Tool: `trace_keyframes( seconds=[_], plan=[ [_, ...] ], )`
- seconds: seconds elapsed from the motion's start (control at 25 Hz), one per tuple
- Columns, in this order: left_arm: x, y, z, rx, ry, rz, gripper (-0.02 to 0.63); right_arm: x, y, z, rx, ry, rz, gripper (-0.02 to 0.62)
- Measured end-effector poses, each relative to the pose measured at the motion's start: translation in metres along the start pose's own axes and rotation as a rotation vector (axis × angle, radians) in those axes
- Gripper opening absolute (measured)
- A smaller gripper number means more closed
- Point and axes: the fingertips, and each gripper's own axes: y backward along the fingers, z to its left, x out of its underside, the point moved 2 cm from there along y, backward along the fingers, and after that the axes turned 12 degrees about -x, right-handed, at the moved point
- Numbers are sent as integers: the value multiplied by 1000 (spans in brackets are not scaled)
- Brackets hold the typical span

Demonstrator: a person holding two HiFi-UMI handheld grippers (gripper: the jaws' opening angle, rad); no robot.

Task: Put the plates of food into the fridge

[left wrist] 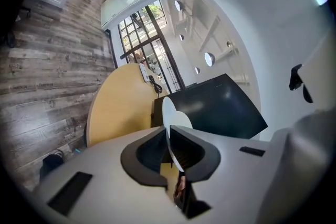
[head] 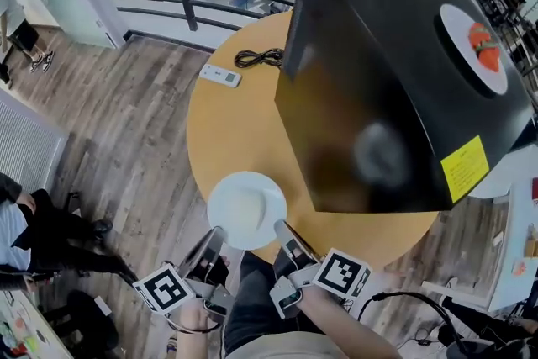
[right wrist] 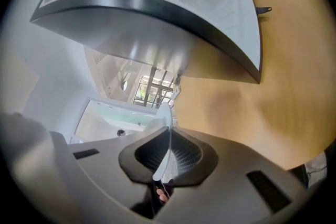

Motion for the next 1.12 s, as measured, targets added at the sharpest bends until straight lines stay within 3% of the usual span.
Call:
trace_keyframes(
  seconds=[0.28,0.8,1.12],
  plan=[
    [61,8,-28,12,-2,-44,26,-21,57,-4,-42,-5,51,25],
    [189,21,-76,-36,103,-217,26,-66,162,-16,-76,-16,255,23],
    [224,5,-115,-14,58,-192,26,-106,202,-13,-125,4,226,22]
  ],
)
